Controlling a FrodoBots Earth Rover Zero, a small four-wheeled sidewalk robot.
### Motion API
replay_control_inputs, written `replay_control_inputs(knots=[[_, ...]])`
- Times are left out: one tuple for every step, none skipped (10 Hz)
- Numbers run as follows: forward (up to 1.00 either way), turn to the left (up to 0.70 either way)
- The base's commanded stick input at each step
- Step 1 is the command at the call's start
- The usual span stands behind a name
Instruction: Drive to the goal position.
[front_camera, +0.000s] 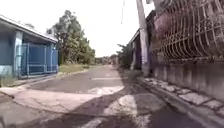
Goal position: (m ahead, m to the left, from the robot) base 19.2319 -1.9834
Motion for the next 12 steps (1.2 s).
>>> replay_control_inputs(knots=[[0.85, 0.00], [0.85, 0.00], [0.85, 0.00], [0.85, 0.00], [0.85, 0.05], [0.85, 0.09], [0.85, 0.00], [0.85, 0.00], [0.85, 0.00], [0.85, 0.00], [0.85, 0.00], [0.85, 0.00]])
